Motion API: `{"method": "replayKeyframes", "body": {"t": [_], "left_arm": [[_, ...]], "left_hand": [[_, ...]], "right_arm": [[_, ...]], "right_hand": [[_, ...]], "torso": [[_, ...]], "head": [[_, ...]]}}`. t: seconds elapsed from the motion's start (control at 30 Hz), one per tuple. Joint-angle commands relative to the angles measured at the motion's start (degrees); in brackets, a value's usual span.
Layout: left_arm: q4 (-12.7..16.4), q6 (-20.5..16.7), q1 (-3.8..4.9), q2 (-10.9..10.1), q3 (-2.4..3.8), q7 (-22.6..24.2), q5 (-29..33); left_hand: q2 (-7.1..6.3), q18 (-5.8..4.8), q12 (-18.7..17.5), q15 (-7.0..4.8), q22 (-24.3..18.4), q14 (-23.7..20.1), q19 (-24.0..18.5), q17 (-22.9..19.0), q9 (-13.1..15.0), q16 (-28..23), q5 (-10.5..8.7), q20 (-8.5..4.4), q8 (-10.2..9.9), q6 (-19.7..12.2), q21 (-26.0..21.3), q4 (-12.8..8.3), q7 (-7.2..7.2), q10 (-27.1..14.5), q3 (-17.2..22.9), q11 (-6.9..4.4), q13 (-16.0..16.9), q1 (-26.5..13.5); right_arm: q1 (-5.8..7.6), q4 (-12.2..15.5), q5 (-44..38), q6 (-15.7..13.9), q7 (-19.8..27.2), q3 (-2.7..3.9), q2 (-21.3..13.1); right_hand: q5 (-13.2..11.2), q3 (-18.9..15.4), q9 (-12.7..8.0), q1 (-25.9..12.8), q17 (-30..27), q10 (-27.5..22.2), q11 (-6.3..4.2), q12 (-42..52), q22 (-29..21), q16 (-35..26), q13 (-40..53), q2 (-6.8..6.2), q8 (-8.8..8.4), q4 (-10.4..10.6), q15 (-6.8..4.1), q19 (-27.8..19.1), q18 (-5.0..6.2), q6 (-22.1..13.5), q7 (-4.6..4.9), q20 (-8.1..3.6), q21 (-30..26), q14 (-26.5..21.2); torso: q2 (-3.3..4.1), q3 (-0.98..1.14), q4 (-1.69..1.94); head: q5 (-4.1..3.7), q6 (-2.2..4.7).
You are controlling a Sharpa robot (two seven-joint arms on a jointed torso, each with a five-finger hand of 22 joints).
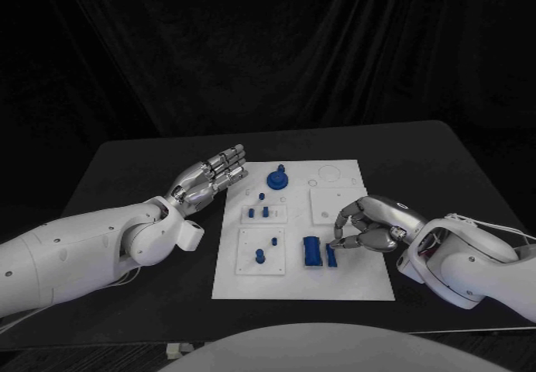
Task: Assemble the parts on the task board
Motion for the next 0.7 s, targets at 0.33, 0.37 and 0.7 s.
{"method": "replayKeyframes", "body": {"t": [0.33, 0.37, 0.7], "left_arm": [[0.3, 0.7, -0.09, -0.1, 0.06, 1.0, 0.3], [0.3, 0.7, -0.09, -0.1, 0.06, 1.0, 0.3], [0.2, 0.8, -0.11, 0.0, 0.06, 0.9, 0.3]], "left_hand": [[-0.04, 1.0, 0.3, 0.37, 0.1, 0.1, 0.0, 0.0, 0.1, -0.2, 0.45, 0.33, 0.3, 0.3, 0.3, -0.6, 0.17, 0.1, 0.2, 0.53, 0.1, 0.6], [-0.04, 1.0, 0.3, 0.37, 0.1, 0.1, 0.0, 0.0, 0.1, -0.2, 0.45, 0.33, 0.3, 0.3, 0.3, -0.6, 0.17, 0.1, 0.2, 0.53, 0.1, 0.6], [-0.05, 1.02, 0.2, 0.38, 0.1, 0.1, 0.0, 0.0, 0.0, -0.2, 0.49, 0.36, 0.2, 0.3, 0.3, -0.7, 0.2, 0.1, 0.2, 0.55, 0.1, 0.7]], "right_arm": [[-2.06, -0.9, -4.6, 3.0, -0.7, 0.01, 1.1], [-2.09, -0.9, -4.7, 3.2, -0.8, 0.01, 1.1], [-2.33, -1.7, -5.4, 5.8, -2.8, 0.01, 1.5]], "right_hand": [[-4.5, 0.0, 3.7, 2.0, 3.8, 6.2, -0.86, -0.2, 13.0, 0.1, 15.1, -1.81, 6.74, 5.1, -0.76, 3.3, -0.65, -3.4, -0.38, -0.48, -0.1, 3.9], [-5.1, 0.1, 3.9, 1.9, 3.7, 6.2, -0.85, -0.2, 13.0, 0.0, 15.1, -1.99, 7.03, 5.5, -0.73, 3.3, -0.64, -3.5, -0.37, -0.49, -0.1, 3.9], [-8.8, 1.6, 5.0, 2.6, 3.8, 6.2, -0.78, -0.2, 12.9, 0.0, 15.1, -3.94, 9.66, 9.4, -0.65, 3.1, -0.57, -4.8, -0.33, -0.42, -0.4, 3.9]], "torso": [[-0.04, 0.02, -0.03], [-0.04, 0.02, -0.03], [-0.05, 0.0, 0.08]], "head": [[0.25, -0.01], [0.25, -0.01], [-0.05, -0.01]]}}
